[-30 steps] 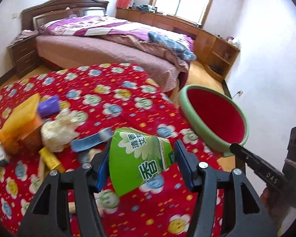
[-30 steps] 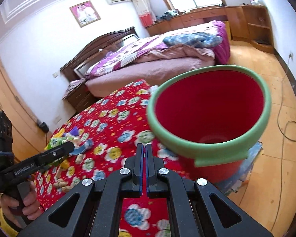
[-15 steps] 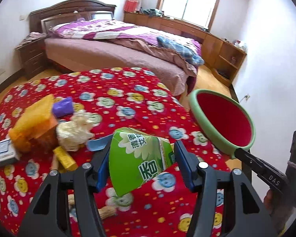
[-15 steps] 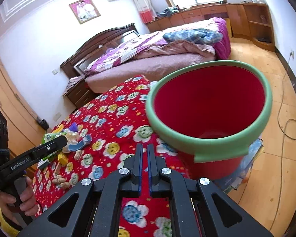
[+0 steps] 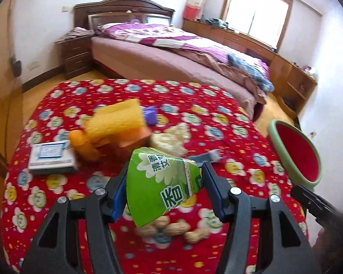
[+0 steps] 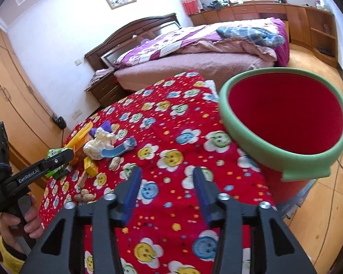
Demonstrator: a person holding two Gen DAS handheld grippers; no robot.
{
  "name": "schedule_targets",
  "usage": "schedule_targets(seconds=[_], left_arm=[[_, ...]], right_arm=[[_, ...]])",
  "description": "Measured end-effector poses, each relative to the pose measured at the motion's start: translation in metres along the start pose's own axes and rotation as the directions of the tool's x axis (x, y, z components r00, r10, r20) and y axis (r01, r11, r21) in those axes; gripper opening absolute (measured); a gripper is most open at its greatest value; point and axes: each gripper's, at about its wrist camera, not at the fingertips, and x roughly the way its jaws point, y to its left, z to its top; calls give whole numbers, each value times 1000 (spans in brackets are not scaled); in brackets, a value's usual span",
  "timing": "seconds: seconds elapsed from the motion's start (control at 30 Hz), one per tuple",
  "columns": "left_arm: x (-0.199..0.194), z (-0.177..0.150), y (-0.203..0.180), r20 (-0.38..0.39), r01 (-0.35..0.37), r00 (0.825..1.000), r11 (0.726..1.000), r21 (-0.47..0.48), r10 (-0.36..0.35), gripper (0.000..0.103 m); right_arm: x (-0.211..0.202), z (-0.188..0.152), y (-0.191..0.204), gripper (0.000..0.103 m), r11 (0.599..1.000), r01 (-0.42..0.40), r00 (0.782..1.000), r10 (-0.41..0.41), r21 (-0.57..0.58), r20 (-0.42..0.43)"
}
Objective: Collect trash
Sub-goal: 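Grasp the blue plastic piece with the right tool while the left tool holds the carton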
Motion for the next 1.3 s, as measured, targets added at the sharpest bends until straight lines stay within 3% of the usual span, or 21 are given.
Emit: schedule_targets(seconds=[0.1, 0.33, 0.7, 0.77, 1.2, 1.23, 1.3], left_arm=[[1, -3, 14, -2, -19, 1000, 999, -27, 19, 60], [4, -6, 40, -8, -66, 998, 994, -83, 66, 60], [11, -7, 70, 17, -116, 993, 985, -127, 120, 60], [13, -8, 74, 24, -121, 992, 984, -129, 125, 60], [19, -9, 91, 45, -16, 999, 992, -128, 22, 60], [20, -9, 91, 45, -11, 999, 992, -124, 17, 60], [23, -8, 91, 44, -2, 999, 993, -117, 7, 60]], right_arm=[[10, 3, 12, 56, 1000, -9, 1000, 8, -23, -27], [35, 15, 41, 80, 996, -49, 997, 45, -71, -59], [97, 22, 82, 83, 990, -78, 988, 61, -119, -141], [109, 22, 90, 93, 988, -63, 988, 42, -140, -149], [154, 27, 107, 93, 972, 67, 981, -105, -224, -165], [154, 27, 107, 91, 972, 74, 981, -111, -221, -160], [155, 25, 110, 78, 971, 84, 982, -119, -226, -145]])
